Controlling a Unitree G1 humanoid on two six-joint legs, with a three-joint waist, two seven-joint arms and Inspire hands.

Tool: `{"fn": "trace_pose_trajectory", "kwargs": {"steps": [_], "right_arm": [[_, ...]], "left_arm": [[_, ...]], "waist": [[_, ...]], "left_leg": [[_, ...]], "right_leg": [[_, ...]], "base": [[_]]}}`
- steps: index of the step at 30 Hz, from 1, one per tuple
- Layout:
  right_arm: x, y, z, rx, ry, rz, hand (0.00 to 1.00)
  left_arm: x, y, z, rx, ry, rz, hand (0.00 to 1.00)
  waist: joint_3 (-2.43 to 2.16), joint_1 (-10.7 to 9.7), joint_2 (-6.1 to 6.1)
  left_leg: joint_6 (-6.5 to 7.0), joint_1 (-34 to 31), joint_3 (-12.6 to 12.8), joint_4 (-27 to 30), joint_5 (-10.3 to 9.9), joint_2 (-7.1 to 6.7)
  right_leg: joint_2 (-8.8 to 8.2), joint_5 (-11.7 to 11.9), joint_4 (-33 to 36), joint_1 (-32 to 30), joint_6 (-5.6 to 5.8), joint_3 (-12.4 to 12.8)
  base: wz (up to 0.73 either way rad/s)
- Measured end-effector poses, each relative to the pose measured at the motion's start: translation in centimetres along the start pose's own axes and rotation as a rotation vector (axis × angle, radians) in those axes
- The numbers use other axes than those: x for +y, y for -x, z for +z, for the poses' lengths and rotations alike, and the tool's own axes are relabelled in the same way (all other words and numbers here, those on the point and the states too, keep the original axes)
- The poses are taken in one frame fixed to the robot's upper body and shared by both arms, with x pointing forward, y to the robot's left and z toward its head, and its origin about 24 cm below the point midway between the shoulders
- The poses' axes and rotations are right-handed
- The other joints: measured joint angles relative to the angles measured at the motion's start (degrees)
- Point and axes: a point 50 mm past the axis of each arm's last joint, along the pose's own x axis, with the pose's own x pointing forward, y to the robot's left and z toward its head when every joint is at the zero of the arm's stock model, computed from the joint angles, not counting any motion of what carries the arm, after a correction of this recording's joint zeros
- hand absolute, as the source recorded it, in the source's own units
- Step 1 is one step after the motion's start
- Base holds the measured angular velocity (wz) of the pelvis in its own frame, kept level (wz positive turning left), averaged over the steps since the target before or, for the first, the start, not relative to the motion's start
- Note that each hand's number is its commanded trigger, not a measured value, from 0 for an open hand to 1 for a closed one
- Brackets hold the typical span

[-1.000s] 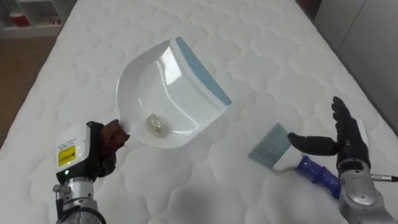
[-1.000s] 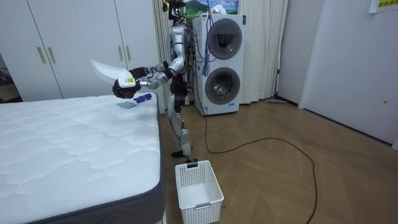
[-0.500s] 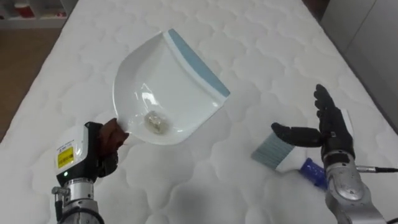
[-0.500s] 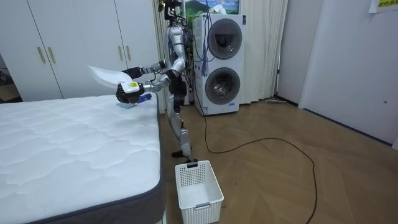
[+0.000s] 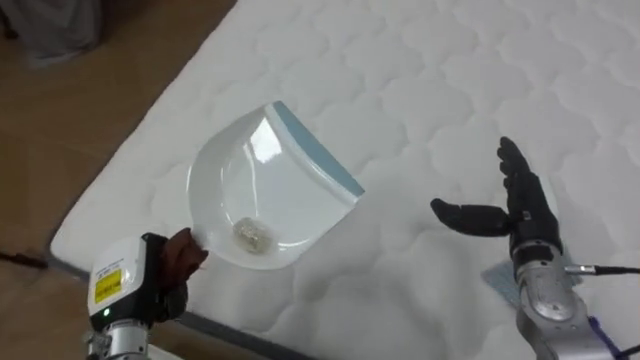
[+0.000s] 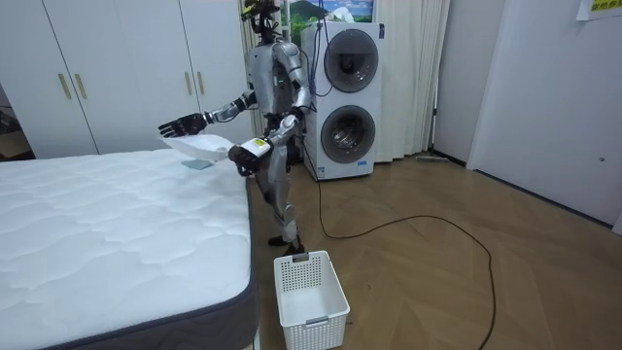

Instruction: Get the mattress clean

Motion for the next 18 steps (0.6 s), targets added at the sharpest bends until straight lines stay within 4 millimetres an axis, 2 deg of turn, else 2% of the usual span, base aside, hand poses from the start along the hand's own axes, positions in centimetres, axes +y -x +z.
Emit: {"fn": "trace_pose_trajectory", "kwargs": {"steps": [4,5,7,8,9,10,11,12,13,14,15,16,17,18], "right_arm": [[0.1,0.1,-0.5,0.015,0.002,0.028,0.00],[0.0,0.3,-0.7,0.023,0.006,0.035,0.00],[-0.2,0.9,-1.5,0.049,0.019,0.035,0.00],[-0.5,1.4,-2.2,0.072,0.037,0.029,0.00],[-0.7,1.9,-2.8,0.093,0.042,0.024,0.00],[-0.8,2.1,-3.0,0.100,0.044,0.022,0.00],[-1.2,2.3,-3.2,0.107,0.047,0.011,0.00],[-1.5,2.1,-3.0,0.094,0.058,-0.002,0.00],[-1.6,1.9,-2.7,0.082,0.060,-0.008,0.00],[-1.8,1.8,-2.1,0.053,0.069,-0.018,0.00],[-2.0,1.8,-1.7,0.032,0.083,-0.027,0.00],[-2.1,1.7,-1.6,0.025,0.087,-0.033,0.00],[-2.3,1.7,-1.5,0.024,0.091,-0.050,0.00],[-2.3,1.7,-1.6,0.027,0.091,-0.059,0.00]], "left_arm": [[-0.4,0.7,-0.7,0.013,-0.025,-0.043,1.00],[-0.4,0.7,-0.7,0.015,-0.029,-0.055,1.00],[-0.4,0.7,-0.7,0.007,-0.039,-0.072,1.00],[-0.4,0.6,-0.5,-0.002,-0.042,-0.080,1.00],[-0.2,0.4,-0.4,-0.013,-0.048,-0.083,1.00],[0.0,0.4,-0.4,-0.018,-0.050,-0.085,1.00],[0.3,0.2,-0.2,-0.030,-0.053,-0.083,1.00],[0.6,0.0,0.0,-0.036,-0.050,-0.070,1.00],[0.9,-0.1,0.0,-0.039,-0.049,-0.060,1.00],[1.3,-0.4,0.1,-0.044,-0.055,-0.040,1.00],[1.4,-0.5,0.0,-0.044,-0.061,-0.036,1.00],[1.5,-0.5,0.0,-0.042,-0.061,-0.034,1.00],[1.5,-0.4,-0.1,-0.040,-0.061,-0.034,1.00],[1.5,-0.4,-0.1,-0.039,-0.060,-0.033,1.00]], "waist": [[0.00,0.4,-0.08],[0.03,0.6,-0.13],[0.00,-0.3,-0.09],[-0.04,-1.2,-0.04],[-0.04,-2.0,-0.09],[-0.11,-2.1,-0.16],[-0.16,-2.3,-0.34],[-0.17,-2.0,-0.36],[-0.11,-1.9,-0.26],[-0.11,-1.8,-0.26],[-0.35,-1.7,0.14],[-0.40,-1.6,0.32],[-0.34,-1.6,0.45],[-0.09,-1.6,0.04]], "left_leg": [[0.04,-0.5,-1.9,0.4,0.0,-0.60],[0.19,-0.9,-3.2,0.4,0.1,-1.02],[0.35,-1.0,-6.8,0.4,0.3,-2.21],[0.48,-1.0,-10.0,0.4,0.7,-3.17],[0.61,-0.9,-13.3,0.4,1.2,-4.10],[0.68,-0.7,-14.9,0.4,1.4,-4.56],[0.71,-0.6,-17.7,0.5,1.8,-5.57],[0.59,-1.3,-20.1,0.7,2.2,-6.26],[0.47,-1.8,-21.1,0.7,2.6,-6.51],[0.21,-3.0,-23.2,0.6,3.4,-7.35],[-0.11,-3.7,-25.3,0.5,4.2,-7.94],[-0.28,-3.9,-25.9,0.2,4.5,-8.00],[-0.26,-3.8,-25.8,0.0,4.9,-8.17],[-0.10,-3.6,-24.9,-0.4,5.2,-8.07]], "right_leg": [[-0.40,-0.4,0.8,0.8,0.15,-1.8],[-0.40,-0.4,0.8,0.9,0.19,-1.6],[-0.33,-0.4,1.0,1.9,0.37,-0.9],[-0.27,-0.4,2.3,2.3,0.39,0.9],[-0.10,-0.5,4.3,2.1,0.53,4.6],[0.01,-0.5,5.5,1.6,0.64,6.8],[0.27,-1.1,6.4,0.5,1.65,11.0],[1.46,-1.7,4.2,-0.1,2.27,15.2],[2.09,-1.7,2.4,-0.8,2.23,17.2],[3.11,-0.5,-1.1,-2.7,2.24,20.3],[3.51,1.2,-1.7,-2.7,0.10,20.3],[3.50,1.6,-2.0,-2.1,-0.12,19.5],[3.41,1.9,-2.8,-0.9,-0.18,17.2],[3.28,2.0,-3.4,0.3,-0.08,15.8]], "base": [[0.41],[0.62],[0.97],[1.44],[1.47],[1.35],[1.10],[0.98],[0.86],[0.84],[0.77],[0.72],[0.64],[0.67]]}}
